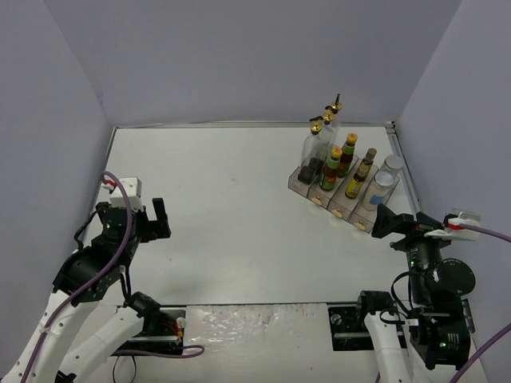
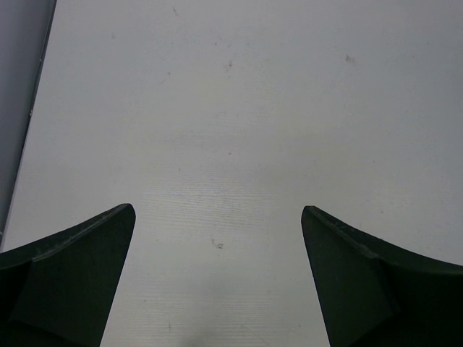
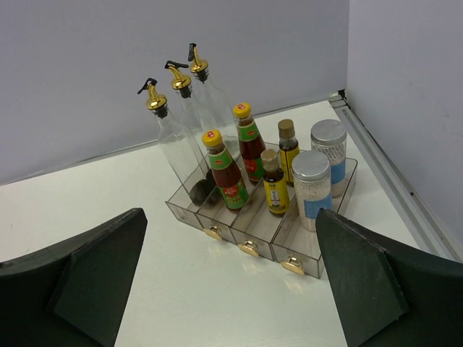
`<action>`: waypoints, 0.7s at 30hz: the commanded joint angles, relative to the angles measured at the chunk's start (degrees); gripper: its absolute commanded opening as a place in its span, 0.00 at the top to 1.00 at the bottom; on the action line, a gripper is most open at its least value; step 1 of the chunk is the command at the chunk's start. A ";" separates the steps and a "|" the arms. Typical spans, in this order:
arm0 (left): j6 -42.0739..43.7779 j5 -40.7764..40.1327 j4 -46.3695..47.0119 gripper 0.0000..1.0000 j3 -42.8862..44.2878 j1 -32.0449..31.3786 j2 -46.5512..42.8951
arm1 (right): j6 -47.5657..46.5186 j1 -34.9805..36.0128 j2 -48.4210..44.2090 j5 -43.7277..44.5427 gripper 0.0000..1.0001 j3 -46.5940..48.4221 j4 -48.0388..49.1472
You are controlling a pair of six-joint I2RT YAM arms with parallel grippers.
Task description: Organize the condiment bottles
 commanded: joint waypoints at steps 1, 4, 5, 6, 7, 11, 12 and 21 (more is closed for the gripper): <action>0.67 -0.48 4.15 0.03 1.62 0.39 0.77 | 0.02 0.20 1.52 -1.46 0.00 0.19 3.72; 0.92 -0.62 4.41 0.03 1.61 0.30 1.00 | 0.02 0.20 1.53 -1.39 0.00 0.20 3.72; 0.92 -0.57 4.56 0.03 1.52 0.30 1.00 | 0.02 0.20 1.57 -1.39 0.00 0.24 3.72; 0.90 -0.51 4.69 0.03 1.43 0.32 1.02 | 0.00 0.20 1.62 -1.42 0.00 0.28 3.72; 0.85 -0.41 4.79 0.03 1.38 0.37 1.07 | -0.05 0.20 1.67 -1.52 0.00 0.28 3.72; 0.82 -0.20 5.18 0.03 1.36 0.39 1.18 | -0.24 0.20 1.94 -1.73 0.00 0.45 3.72; 0.90 -0.19 5.19 0.03 1.36 0.39 1.11 | -0.25 0.20 1.96 -1.74 0.00 0.45 3.72; 0.82 -0.01 5.54 0.03 0.92 0.39 0.92 | -0.51 0.20 2.13 -2.19 0.00 0.46 3.80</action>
